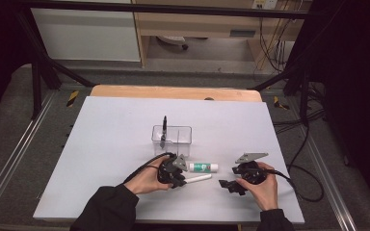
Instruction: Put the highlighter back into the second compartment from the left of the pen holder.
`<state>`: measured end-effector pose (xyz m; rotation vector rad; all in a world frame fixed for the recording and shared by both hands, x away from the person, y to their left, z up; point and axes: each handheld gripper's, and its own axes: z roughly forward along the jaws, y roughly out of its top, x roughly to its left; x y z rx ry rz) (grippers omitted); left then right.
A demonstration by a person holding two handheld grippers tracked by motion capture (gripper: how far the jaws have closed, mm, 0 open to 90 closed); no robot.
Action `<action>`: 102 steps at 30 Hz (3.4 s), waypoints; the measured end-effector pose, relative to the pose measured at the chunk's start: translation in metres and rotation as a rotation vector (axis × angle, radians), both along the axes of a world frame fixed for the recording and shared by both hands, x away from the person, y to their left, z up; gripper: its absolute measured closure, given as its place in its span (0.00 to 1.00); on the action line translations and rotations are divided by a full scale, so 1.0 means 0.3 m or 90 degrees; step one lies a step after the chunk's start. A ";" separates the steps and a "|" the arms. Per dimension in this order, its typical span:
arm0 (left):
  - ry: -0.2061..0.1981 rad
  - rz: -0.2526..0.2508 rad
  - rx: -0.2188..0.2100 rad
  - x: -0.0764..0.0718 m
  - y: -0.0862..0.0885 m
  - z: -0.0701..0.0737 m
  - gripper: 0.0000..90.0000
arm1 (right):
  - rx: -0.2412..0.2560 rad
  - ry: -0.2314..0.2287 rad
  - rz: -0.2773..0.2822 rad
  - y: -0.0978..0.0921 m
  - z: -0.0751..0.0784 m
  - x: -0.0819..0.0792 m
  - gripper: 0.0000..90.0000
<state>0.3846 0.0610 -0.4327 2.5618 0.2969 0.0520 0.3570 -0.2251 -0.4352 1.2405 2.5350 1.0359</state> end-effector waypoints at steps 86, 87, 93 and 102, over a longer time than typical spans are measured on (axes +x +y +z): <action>0.099 -0.007 -0.047 -0.030 0.020 0.151 0.83 | -0.248 -0.167 0.460 0.421 0.082 -0.066 0.88; 0.092 -0.004 -0.048 -0.032 0.027 0.154 0.82 | -0.248 -0.162 0.458 0.418 0.086 -0.064 0.88; 0.065 0.014 -0.058 -0.034 0.102 0.180 0.72 | -0.223 -0.159 0.412 0.387 0.112 -0.048 0.88; 0.008 0.086 -0.057 -0.039 0.252 0.154 0.41 | -0.167 -0.164 0.332 0.329 0.146 -0.008 0.88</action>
